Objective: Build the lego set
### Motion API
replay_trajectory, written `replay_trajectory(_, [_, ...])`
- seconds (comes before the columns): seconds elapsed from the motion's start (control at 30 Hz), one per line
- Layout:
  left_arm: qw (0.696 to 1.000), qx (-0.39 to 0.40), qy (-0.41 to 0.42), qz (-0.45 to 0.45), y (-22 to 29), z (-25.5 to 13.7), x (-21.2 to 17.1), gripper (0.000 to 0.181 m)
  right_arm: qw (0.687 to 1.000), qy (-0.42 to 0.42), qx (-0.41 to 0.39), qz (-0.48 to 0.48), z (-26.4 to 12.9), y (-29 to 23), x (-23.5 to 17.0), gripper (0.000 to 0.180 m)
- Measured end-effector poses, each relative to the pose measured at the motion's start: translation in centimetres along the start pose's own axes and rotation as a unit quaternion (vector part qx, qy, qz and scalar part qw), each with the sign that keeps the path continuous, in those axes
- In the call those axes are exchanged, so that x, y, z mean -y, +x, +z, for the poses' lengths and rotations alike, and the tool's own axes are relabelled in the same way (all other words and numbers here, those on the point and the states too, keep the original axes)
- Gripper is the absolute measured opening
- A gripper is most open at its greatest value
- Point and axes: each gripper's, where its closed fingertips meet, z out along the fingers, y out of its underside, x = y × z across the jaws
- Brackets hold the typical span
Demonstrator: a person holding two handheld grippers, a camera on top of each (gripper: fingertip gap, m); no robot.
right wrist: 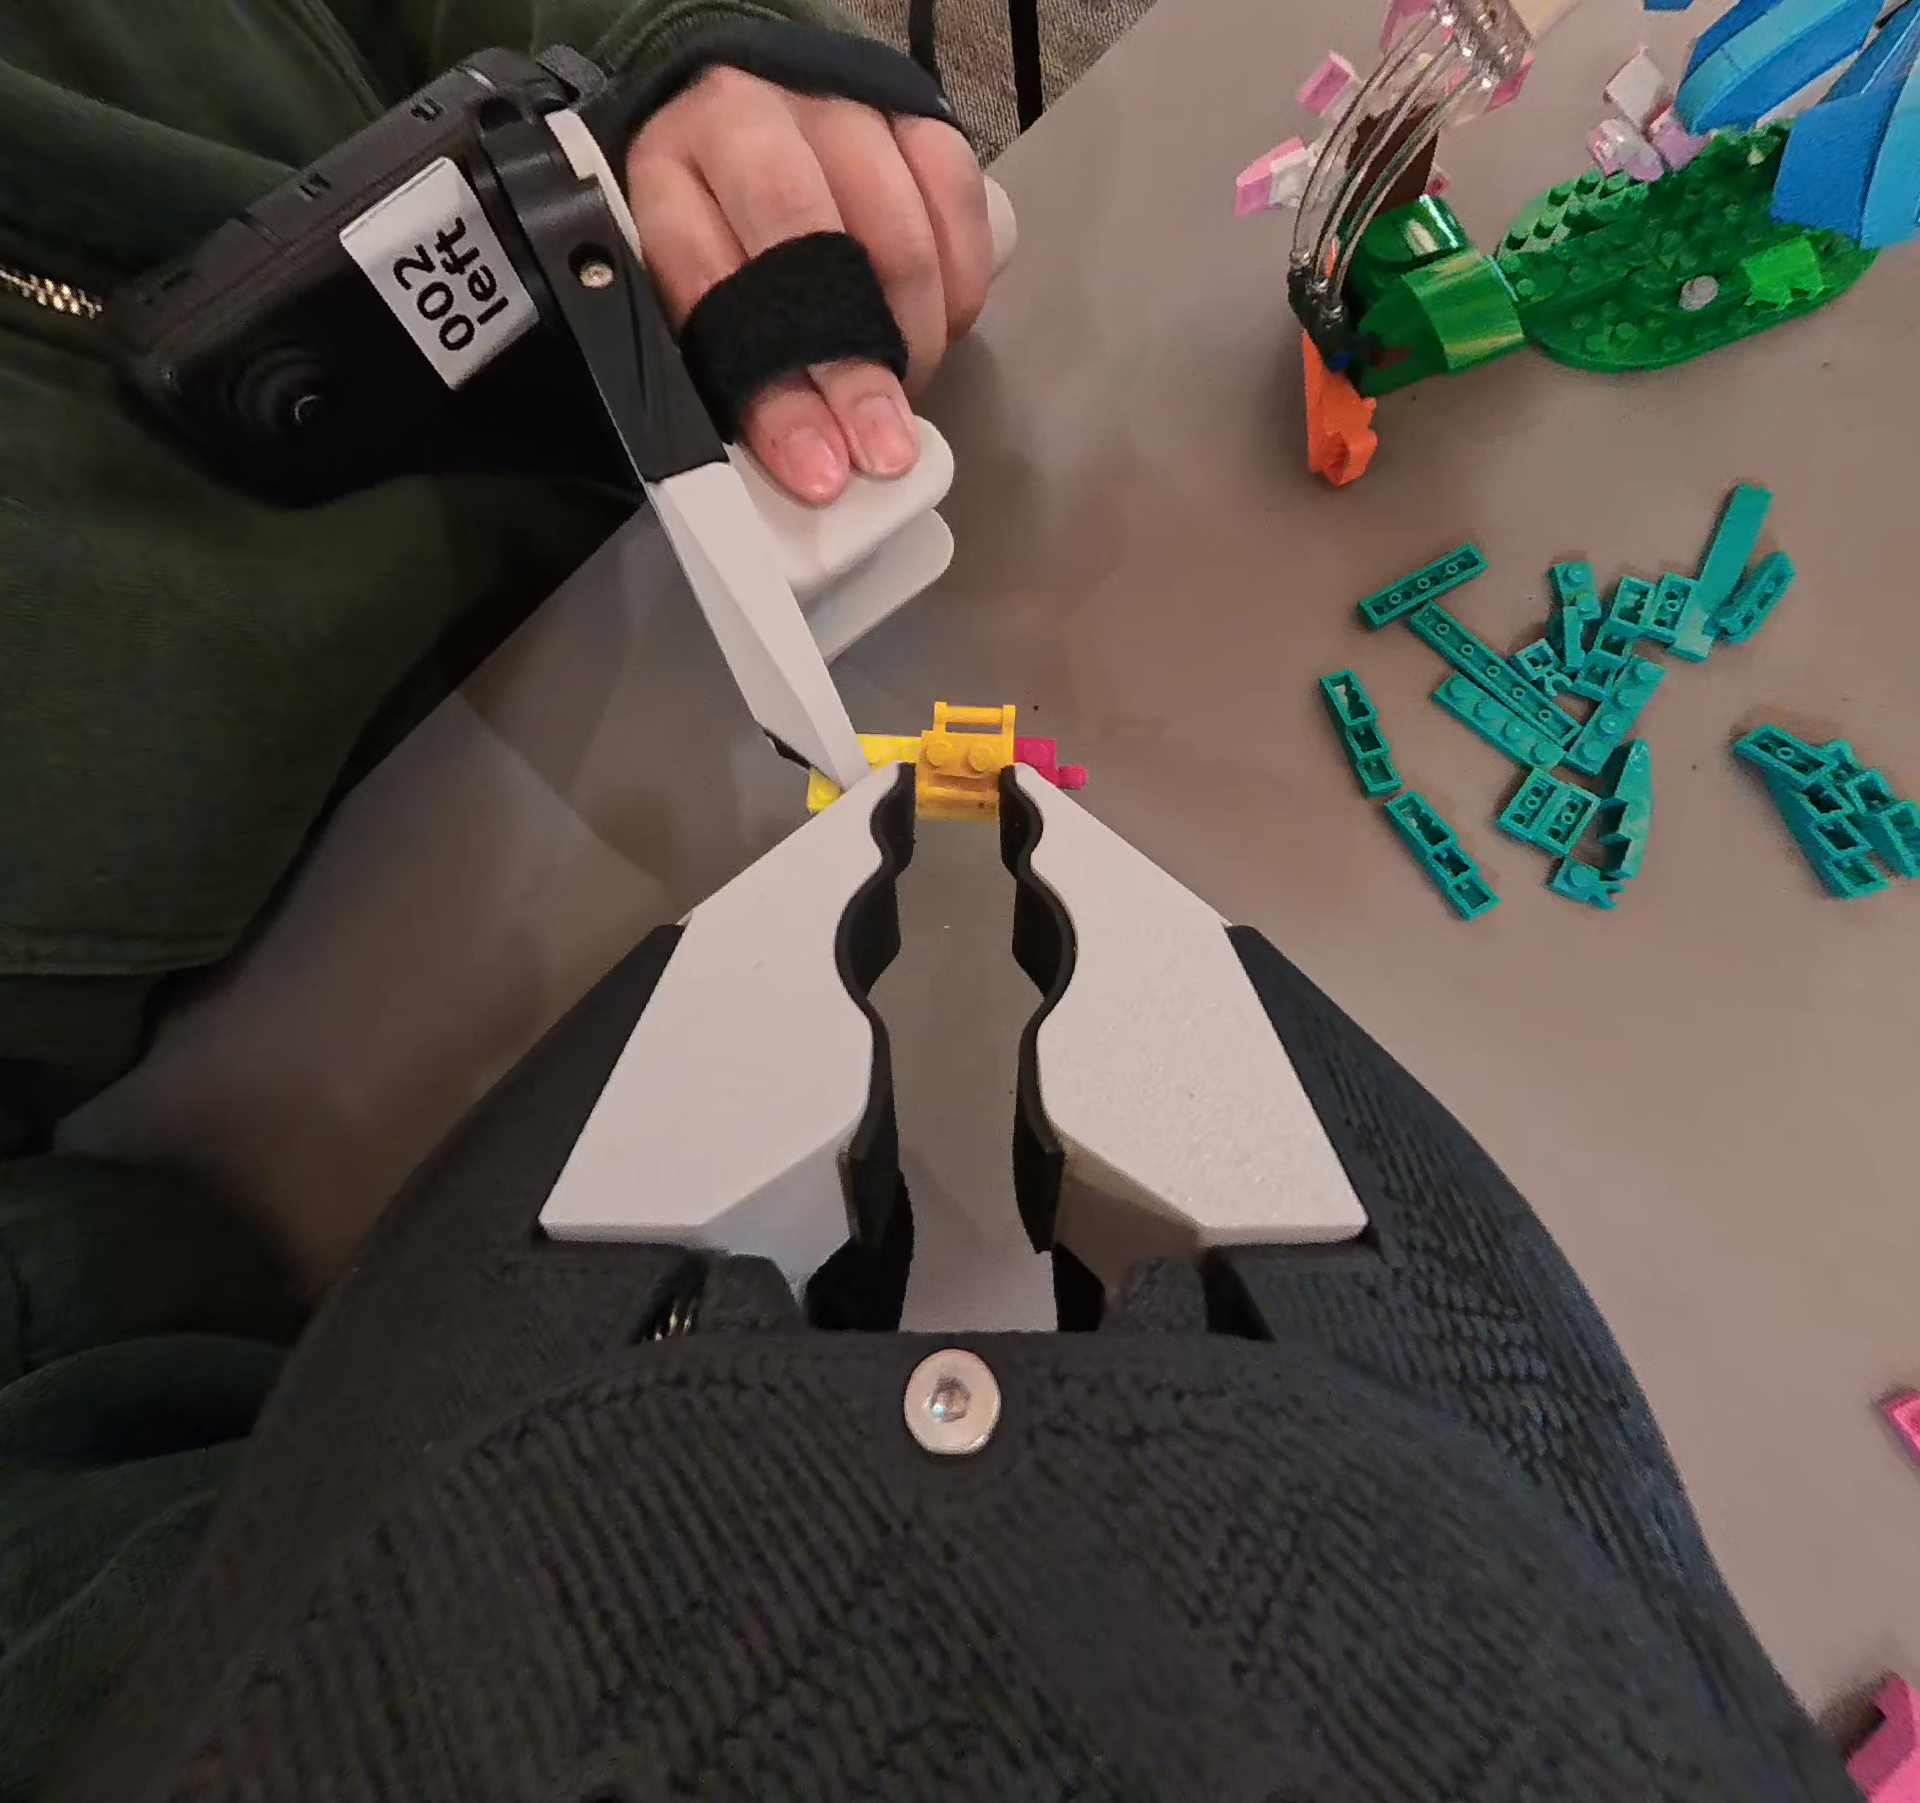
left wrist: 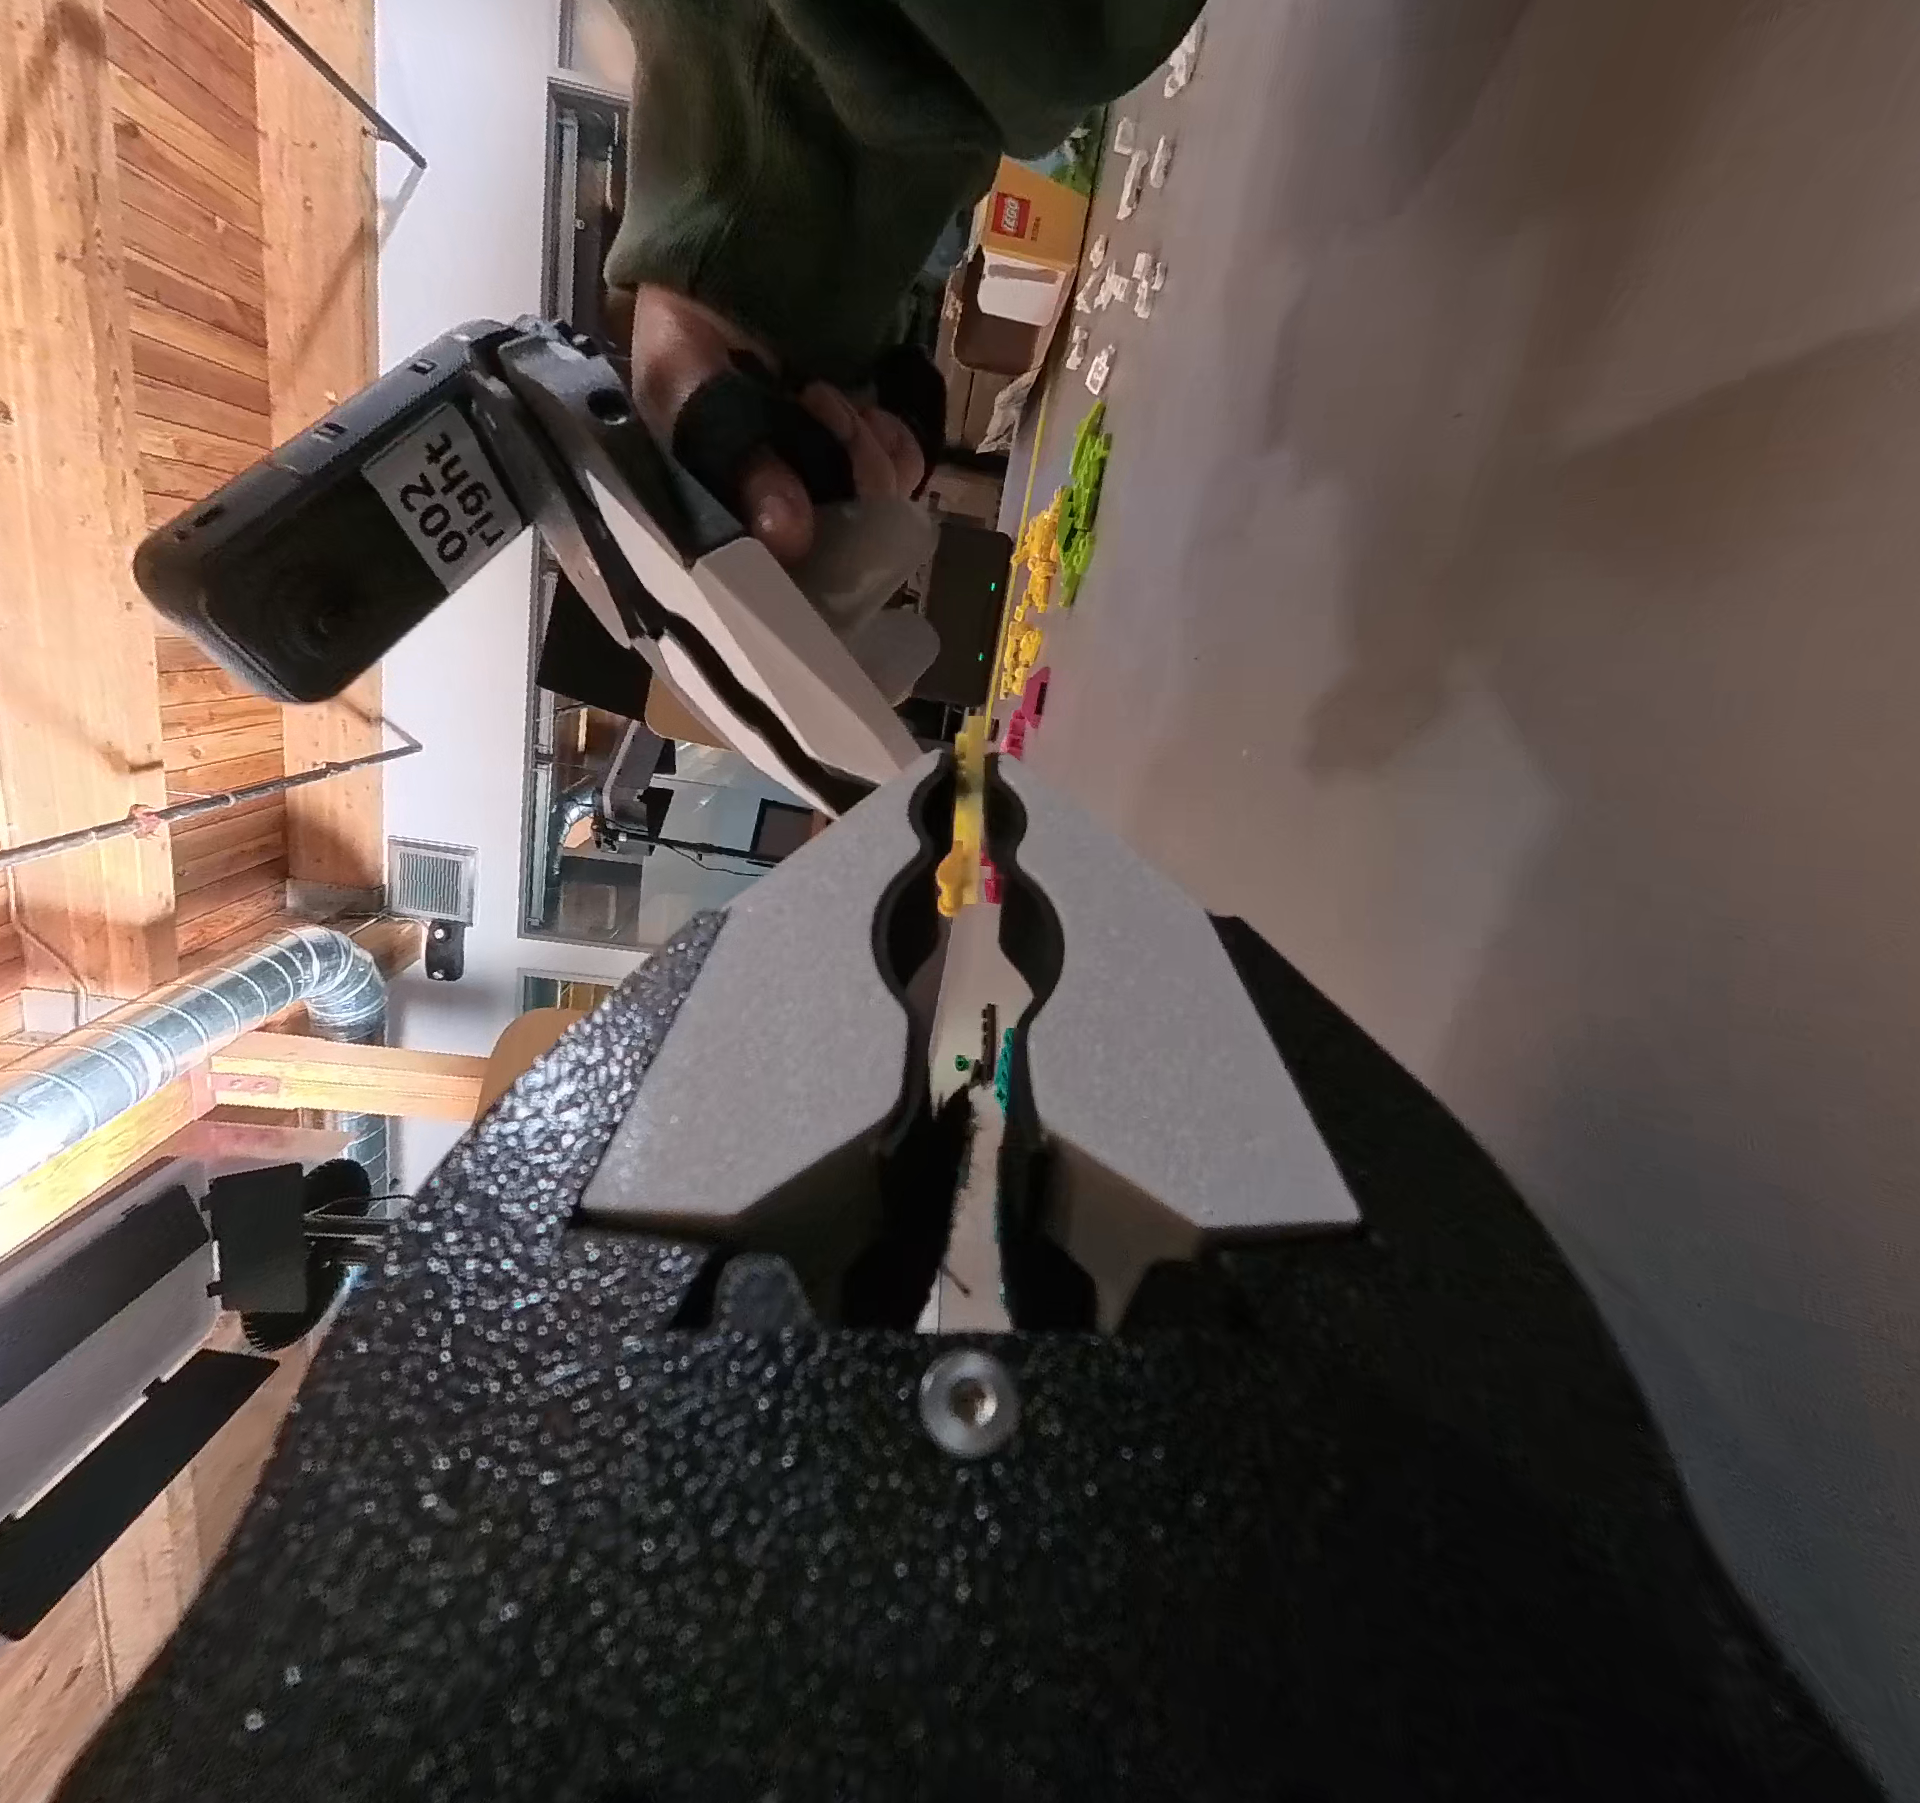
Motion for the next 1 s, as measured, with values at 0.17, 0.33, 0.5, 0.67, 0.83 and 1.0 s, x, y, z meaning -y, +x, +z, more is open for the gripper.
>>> replay_trajectory(0.17, [1.000, -0.001, 0.000, 0.002, 0.0, 0.0, 0.0, 0.002, 1.000, -0.010, -0.009, -0.008, 0.0, 0.0, -0.1, 0.014])
replay_trajectory(0.33, [1.000, 0.005, -0.001, 0.000, -0.2, 0.0, 0.0, 0.002, 1.000, -0.005, -0.016, -0.015, -0.1, 0.0, 0.2, 0.015])
replay_trajectory(0.5, [1.000, 0.007, -0.003, -0.004, -0.3, -0.1, -0.1, 0.002, 0.999, -0.005, -0.033, -0.028, 0.0, 0.4, 0.2, 0.023])
replay_trajectory(0.67, [1.000, 0.009, -0.011, -0.021, -0.6, -0.1, -0.5, 0.002, 0.994, 0.023, -0.066, -0.081, -1.0, 0.3, 0.9, 0.037])
replay_trajectory(0.83, [0.998, 0.022, -0.023, -0.045, -1.3, -0.2, -1.2, 0.002, 0.964, 0.017, -0.179, -0.195, -1.6, 0.7, 0.9, 0.056])
replay_trajectory(1.0, [0.998, 0.023, -0.028, -0.048, -1.3, -0.2, -1.4, 0.002, 0.887, 0.015, -0.315, -0.337, -0.5, 1.5, 0.6, 0.058])
